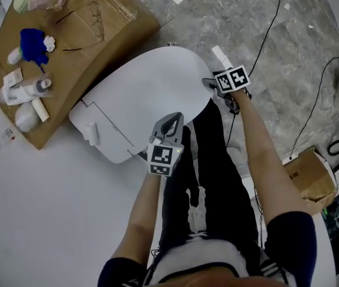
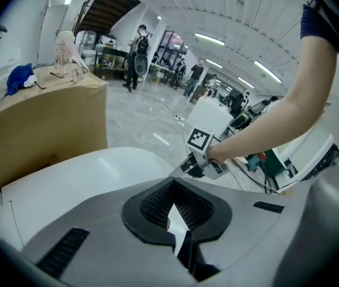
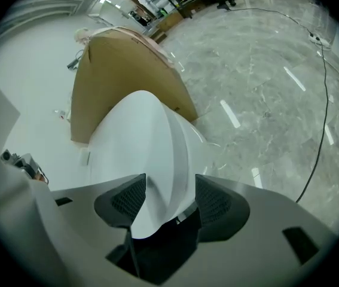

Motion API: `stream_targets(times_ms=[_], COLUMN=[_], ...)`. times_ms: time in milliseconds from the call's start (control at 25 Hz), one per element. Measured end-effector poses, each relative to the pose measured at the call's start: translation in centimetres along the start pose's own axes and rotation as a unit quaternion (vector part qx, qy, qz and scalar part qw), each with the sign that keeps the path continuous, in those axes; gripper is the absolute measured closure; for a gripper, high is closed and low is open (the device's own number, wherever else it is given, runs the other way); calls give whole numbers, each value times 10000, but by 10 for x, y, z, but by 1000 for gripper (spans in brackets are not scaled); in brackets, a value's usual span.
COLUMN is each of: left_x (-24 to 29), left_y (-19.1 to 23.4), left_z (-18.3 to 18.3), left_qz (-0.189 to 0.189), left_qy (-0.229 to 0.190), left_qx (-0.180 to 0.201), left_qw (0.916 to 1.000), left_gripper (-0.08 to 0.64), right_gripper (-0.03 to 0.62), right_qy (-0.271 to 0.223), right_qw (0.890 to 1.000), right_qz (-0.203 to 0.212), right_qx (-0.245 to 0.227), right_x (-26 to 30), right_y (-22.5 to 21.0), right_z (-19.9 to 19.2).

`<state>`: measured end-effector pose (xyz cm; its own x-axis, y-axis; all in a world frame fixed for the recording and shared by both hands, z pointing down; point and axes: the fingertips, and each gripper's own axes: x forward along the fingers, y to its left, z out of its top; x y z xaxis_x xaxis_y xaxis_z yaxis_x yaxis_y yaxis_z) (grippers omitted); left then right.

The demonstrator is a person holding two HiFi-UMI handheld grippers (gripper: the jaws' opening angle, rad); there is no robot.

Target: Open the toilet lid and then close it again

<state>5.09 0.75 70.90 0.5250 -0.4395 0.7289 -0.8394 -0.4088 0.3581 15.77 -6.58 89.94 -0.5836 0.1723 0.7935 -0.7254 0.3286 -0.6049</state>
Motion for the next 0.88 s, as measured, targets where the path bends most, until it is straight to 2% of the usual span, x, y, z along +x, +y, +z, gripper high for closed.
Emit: stream_targets(times_ms=[280, 400, 680, 880], left_x=[2, 3, 3, 2], left_y=[5, 6, 3, -5], left_z=[-5, -5, -4, 0], left_qz=[75, 96, 95, 50], left_qy=[78, 79, 47, 23], left_qx=[-92, -106, -130, -81], left_qw=[9999, 9999, 9999, 10000], left_gripper=[554, 554, 554, 554], right_gripper=[374, 374, 394, 410], right_qy=[-22, -97, -185, -475], right_qw=[9950, 9915, 9937, 9928], right_qz=[880, 1090, 817, 762], right_qx=[467, 703, 739, 789], right_x=[9, 10, 0, -21], right_y=[1, 3, 9, 23], right_z=[-3, -2, -1, 0])
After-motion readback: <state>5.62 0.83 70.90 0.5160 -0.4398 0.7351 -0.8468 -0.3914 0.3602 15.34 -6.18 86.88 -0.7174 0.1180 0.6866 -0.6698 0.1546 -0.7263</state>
